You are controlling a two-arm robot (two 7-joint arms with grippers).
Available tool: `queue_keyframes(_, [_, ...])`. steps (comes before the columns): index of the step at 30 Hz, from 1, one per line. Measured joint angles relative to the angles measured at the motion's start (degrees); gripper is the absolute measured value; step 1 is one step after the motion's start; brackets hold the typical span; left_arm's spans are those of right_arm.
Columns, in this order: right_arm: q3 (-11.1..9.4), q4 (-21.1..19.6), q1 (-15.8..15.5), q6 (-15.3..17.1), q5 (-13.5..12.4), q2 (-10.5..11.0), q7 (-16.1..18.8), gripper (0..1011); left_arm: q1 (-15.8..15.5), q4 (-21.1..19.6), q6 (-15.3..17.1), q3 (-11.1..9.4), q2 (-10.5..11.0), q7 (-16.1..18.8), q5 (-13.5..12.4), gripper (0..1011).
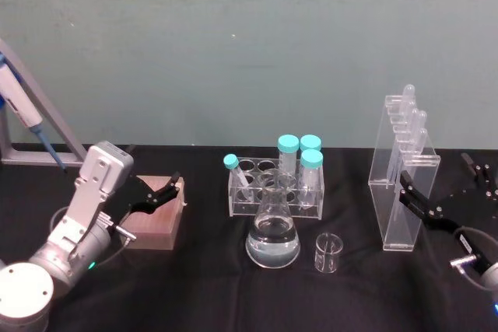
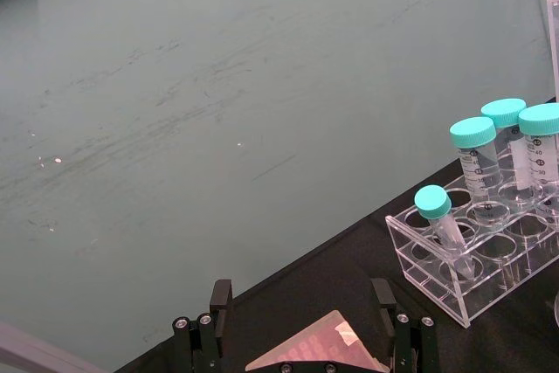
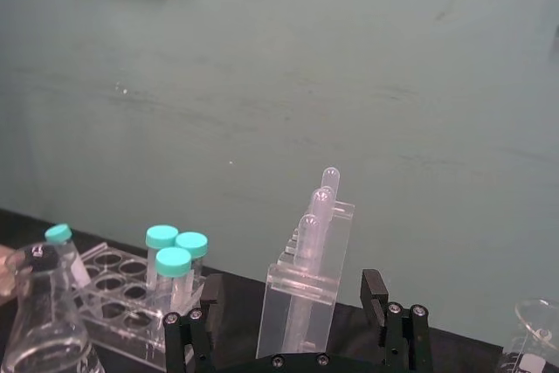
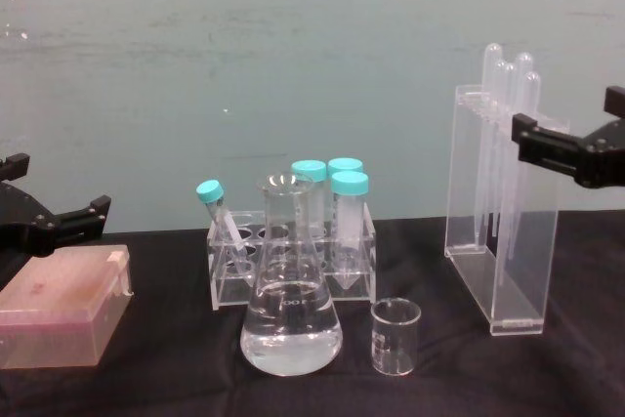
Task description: Place the experimental apparatus aside using one hand.
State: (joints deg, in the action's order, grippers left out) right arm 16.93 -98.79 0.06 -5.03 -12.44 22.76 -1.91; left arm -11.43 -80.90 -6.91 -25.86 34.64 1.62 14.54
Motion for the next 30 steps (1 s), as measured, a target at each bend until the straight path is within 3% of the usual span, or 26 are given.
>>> queue_keyframes(6, [-0.3, 1.1, 0.7, -0.6, 0.1, -2.5, -0.6, 1000, 0.0, 0.0, 0.0, 0.0, 0.0, 0.0, 0.0, 1000])
queue_keyframes(15, [-0.4, 4.2, 2.7, -2.0, 2.4, -7.1, -2.2, 1000, 0.0, 0.0, 0.0, 0.0, 0.0, 0.0, 0.0, 1000])
queue_keyframes(30, [-1.6, 8.0, 5.2, -0.7, 5.5, -12.5, -4.6, 1000, 0.0, 0.0, 0.0, 0.0, 0.0, 0.0, 0.0, 1000])
